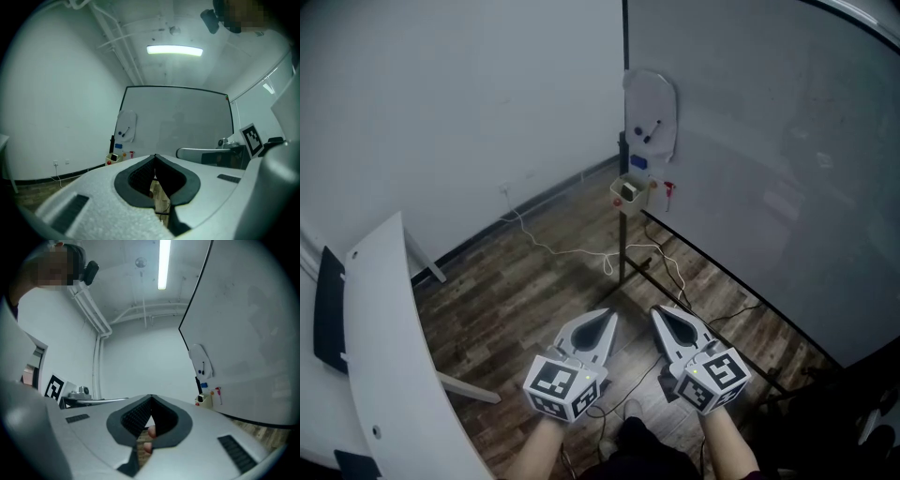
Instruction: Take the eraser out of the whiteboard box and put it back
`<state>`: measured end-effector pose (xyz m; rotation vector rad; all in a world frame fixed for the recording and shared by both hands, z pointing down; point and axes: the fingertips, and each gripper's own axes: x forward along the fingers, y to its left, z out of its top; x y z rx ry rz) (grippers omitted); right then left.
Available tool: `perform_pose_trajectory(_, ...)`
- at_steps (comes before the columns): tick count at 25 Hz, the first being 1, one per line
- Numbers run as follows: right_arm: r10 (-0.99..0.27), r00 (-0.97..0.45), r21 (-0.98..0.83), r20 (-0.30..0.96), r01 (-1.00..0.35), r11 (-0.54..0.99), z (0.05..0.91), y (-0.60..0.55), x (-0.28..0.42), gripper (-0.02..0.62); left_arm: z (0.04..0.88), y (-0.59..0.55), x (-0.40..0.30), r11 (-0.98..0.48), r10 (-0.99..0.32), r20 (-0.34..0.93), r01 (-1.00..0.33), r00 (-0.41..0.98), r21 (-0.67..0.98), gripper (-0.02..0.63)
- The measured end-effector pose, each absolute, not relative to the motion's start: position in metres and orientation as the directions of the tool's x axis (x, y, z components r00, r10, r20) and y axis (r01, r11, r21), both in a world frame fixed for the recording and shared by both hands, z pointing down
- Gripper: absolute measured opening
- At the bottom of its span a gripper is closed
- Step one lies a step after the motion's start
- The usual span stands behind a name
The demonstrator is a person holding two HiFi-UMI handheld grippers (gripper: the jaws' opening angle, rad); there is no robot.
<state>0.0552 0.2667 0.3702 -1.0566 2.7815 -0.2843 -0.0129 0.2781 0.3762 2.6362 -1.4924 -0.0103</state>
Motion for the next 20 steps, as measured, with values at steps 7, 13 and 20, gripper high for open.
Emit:
perform_pose_trajectory(7,-0.668,-0.742,-0.247,-0.056,-0.638,0.73,0.384,0.219,0.056,0.003,0.39,0.231,-0.014,-0.5,-0.857,0.076,-0.858,0.51,0.113,0.006)
perform_pose_trajectory(13,-0.661,-0.749,-0.256,-0.051,-0.63,0.734,0.388,0.172,0.057,0.003,0.391,0.184,-0.011,-0.494,-0.86,0.077,-0.861,0.504,0.12,0.006)
perform_pose_trajectory(20,-0.642,-0.765,-0.264,-0.055,-0.609,0.748,0.392,0.128,0.06,0.003,0.392,0.139,-0.005,-0.482,-0.866,0.09,-0.87,0.491,0.106,0.006)
